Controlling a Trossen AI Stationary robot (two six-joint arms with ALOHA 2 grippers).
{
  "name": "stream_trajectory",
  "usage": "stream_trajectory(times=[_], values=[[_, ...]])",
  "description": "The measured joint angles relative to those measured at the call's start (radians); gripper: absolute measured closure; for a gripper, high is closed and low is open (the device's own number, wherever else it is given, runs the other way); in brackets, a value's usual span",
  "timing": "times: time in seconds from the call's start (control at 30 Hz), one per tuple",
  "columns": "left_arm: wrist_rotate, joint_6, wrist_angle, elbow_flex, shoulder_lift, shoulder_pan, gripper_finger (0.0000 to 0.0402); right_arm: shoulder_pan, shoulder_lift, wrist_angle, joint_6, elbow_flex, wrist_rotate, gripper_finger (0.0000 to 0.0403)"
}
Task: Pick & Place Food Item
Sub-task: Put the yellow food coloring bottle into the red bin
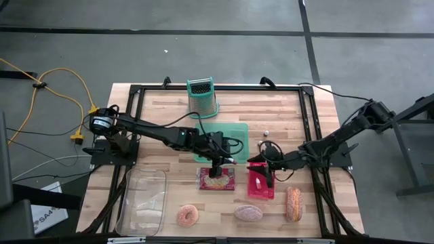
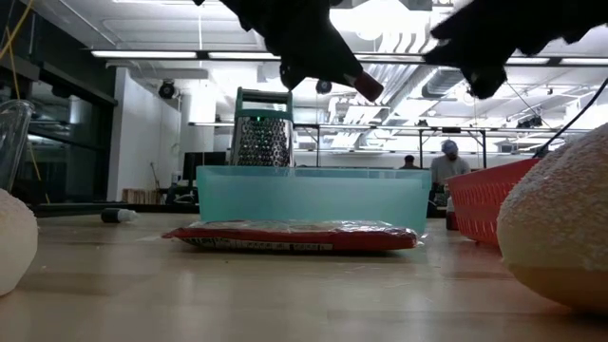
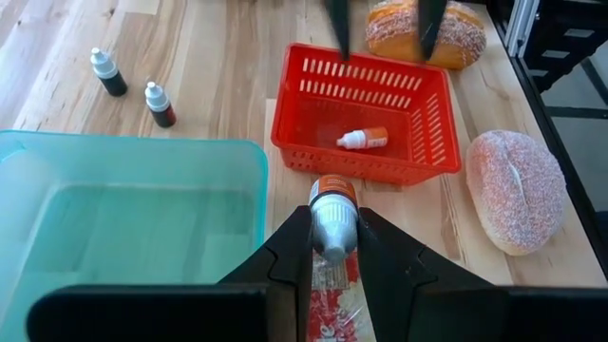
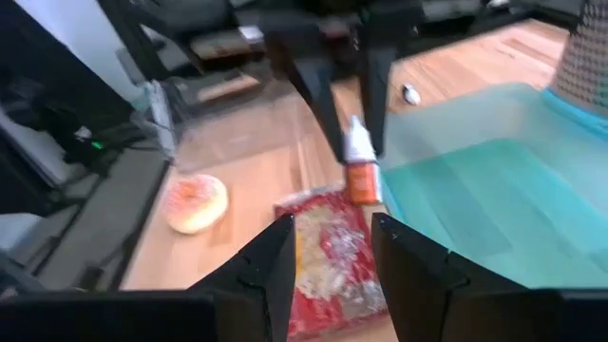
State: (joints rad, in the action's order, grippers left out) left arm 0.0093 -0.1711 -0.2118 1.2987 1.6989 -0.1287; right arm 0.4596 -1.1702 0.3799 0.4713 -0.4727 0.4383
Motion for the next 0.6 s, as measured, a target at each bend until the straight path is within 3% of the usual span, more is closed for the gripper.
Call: stream_trajectory(times=[0.27, 0.6], values=[[0.000, 0.016, 0.016, 0.000, 0.000, -0.001, 0.0340, -0.039, -0.085, 0.071, -0.005, 0.000, -0.024, 0.0275], [-0.002, 0.111, 0.072, 0.000, 0.000, -0.014, 0.0340, -0.042, -0.095, 0.082, -0.035, 0.000, -0.026, 0.0275]])
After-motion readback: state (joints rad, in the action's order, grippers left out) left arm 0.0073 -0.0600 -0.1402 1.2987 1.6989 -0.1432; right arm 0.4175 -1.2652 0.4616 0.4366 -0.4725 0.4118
